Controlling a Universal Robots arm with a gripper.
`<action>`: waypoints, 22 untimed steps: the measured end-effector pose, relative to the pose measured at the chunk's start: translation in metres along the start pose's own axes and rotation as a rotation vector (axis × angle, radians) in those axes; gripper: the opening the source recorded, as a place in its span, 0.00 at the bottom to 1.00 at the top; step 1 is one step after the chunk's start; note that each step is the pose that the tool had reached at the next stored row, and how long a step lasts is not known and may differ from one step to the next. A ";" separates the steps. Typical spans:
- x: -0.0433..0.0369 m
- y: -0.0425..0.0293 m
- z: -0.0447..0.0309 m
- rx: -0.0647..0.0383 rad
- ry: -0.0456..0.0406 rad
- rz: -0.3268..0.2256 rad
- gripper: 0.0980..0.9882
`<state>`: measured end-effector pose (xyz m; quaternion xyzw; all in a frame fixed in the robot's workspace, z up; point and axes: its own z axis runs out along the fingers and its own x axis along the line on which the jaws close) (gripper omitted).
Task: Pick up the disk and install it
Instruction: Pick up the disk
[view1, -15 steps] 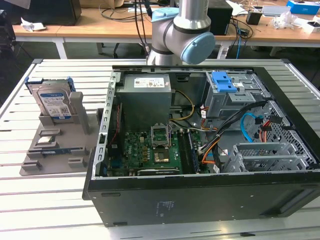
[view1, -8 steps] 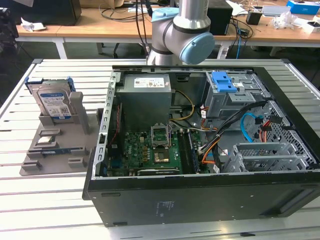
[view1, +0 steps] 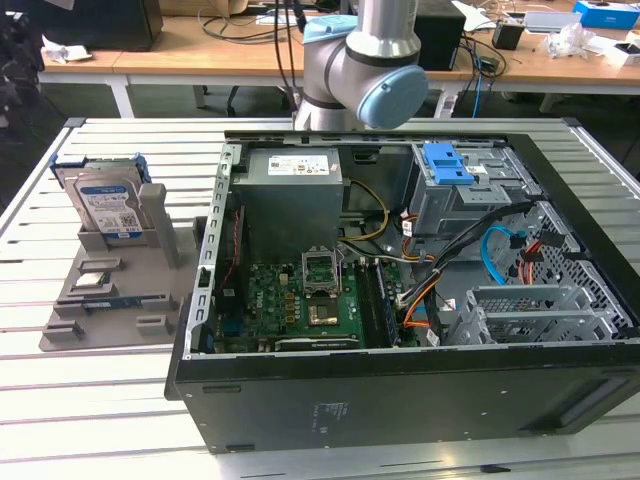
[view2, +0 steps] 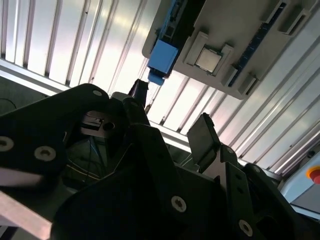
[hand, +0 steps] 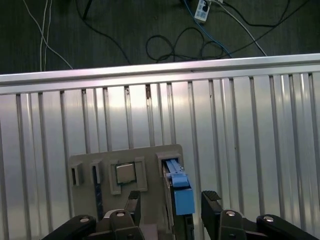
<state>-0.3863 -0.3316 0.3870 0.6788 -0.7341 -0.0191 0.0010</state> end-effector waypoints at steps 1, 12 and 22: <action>-0.0021 -0.0012 0.0010 0.000 0.0000 0.000 0.56; -0.0094 -0.0271 0.0330 0.000 0.0165 -0.032 0.56; -0.0159 -0.0339 0.0550 0.000 0.0224 -0.070 0.56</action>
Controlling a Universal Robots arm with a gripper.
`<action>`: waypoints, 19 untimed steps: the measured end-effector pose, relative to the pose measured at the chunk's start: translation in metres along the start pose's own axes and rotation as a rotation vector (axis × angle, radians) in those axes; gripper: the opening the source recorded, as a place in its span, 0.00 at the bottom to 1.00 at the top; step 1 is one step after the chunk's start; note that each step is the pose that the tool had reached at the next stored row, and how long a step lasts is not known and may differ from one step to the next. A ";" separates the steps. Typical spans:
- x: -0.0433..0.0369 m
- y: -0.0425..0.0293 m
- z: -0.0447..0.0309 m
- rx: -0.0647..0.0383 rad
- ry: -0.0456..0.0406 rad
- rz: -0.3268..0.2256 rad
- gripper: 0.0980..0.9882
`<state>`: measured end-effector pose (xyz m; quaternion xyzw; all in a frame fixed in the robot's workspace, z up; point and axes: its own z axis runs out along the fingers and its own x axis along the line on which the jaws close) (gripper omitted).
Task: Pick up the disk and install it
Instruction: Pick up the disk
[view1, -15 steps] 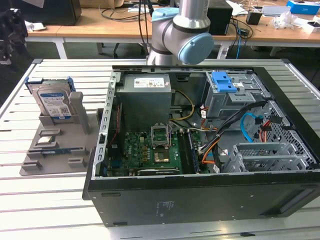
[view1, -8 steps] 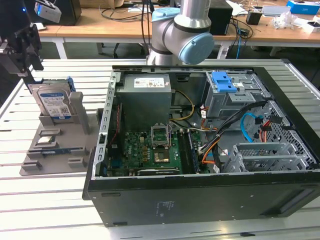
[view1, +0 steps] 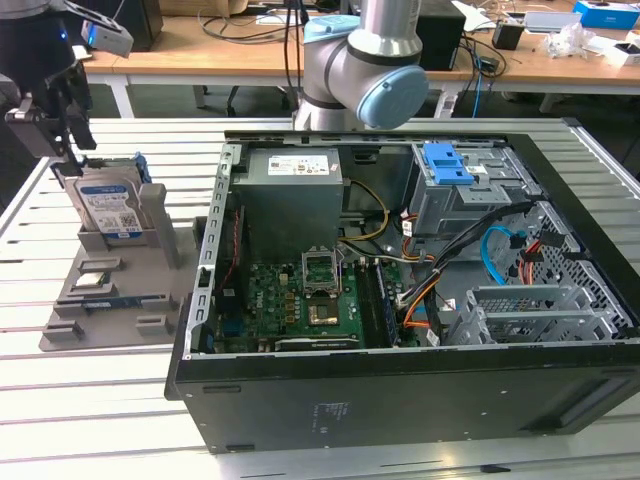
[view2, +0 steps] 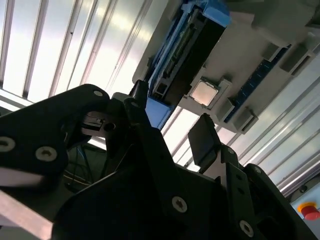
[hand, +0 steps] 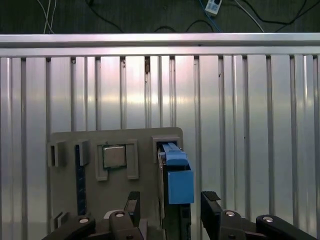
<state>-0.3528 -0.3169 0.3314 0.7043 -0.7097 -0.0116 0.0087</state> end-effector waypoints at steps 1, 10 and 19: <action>-0.0019 0.0000 0.0017 0.000 0.0001 -0.003 0.56; -0.0082 -0.0001 0.0238 0.000 0.0007 -0.025 0.56; -0.0078 -0.0030 0.0427 0.000 0.0008 -0.026 0.56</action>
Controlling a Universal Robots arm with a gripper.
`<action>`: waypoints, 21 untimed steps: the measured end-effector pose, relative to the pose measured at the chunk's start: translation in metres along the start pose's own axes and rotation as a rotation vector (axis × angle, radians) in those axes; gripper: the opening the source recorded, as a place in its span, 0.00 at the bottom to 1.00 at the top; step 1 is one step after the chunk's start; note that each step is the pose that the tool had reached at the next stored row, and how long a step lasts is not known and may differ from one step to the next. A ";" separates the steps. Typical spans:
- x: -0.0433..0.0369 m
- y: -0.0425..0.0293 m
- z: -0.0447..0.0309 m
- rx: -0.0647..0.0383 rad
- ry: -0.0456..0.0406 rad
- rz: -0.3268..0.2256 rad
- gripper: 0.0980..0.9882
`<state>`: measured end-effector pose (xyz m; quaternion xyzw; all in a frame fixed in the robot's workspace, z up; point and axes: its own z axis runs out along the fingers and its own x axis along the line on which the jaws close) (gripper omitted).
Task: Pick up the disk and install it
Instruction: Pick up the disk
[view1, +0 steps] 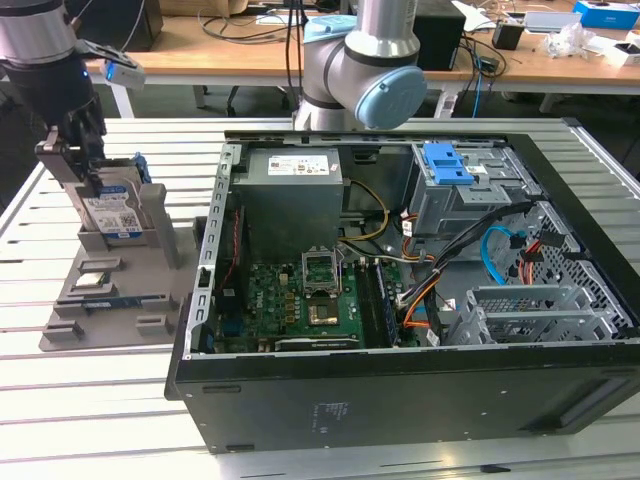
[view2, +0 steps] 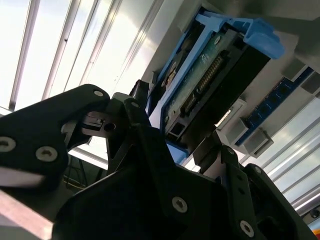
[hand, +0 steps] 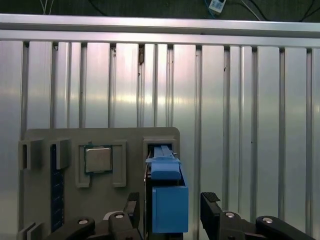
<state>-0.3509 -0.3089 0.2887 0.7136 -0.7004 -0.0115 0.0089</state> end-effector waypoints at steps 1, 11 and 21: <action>0.0000 0.0000 0.0000 0.000 0.0000 0.000 0.56; 0.0000 -0.0001 0.0003 0.000 -0.0002 0.000 0.33; 0.0000 -0.0002 0.0005 0.000 0.0000 0.000 0.30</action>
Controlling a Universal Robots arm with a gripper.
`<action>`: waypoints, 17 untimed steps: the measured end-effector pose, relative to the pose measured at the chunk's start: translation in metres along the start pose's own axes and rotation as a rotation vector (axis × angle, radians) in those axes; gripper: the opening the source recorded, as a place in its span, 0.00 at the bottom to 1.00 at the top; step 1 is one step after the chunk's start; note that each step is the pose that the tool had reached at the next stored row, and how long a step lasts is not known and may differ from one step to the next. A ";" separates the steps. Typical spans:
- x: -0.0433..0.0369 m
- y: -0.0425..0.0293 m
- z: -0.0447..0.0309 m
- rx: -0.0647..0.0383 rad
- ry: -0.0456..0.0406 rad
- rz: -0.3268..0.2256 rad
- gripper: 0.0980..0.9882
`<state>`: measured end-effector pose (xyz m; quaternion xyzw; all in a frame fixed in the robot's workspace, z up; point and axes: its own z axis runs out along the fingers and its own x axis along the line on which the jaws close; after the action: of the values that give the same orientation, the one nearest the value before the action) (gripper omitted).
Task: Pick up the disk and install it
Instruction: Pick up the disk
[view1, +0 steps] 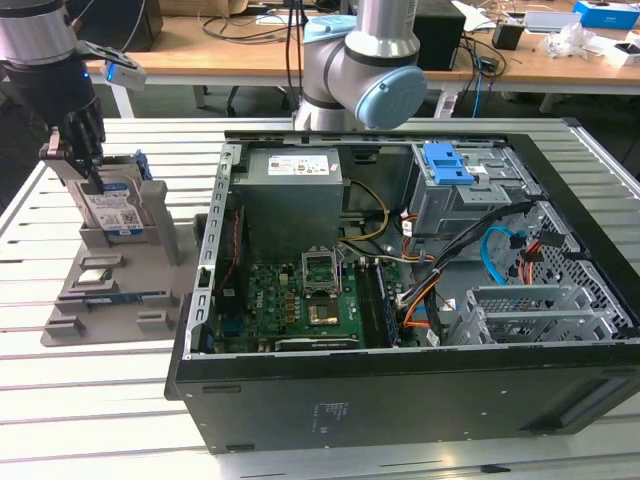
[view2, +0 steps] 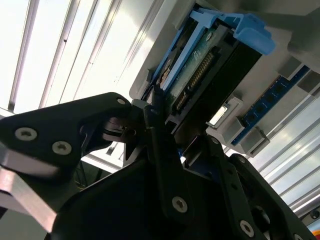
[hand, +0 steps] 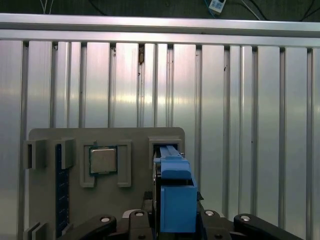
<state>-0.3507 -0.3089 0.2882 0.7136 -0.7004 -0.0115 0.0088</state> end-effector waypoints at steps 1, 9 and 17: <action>0.0000 0.0000 0.0000 0.000 0.0000 0.000 0.30; -0.0001 0.0001 -0.0078 0.000 0.0000 0.000 0.30; -0.0008 0.0006 -0.0237 0.000 -0.0001 0.000 0.30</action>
<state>-0.3507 -0.3082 0.3119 0.7135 -0.7005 -0.0115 0.0088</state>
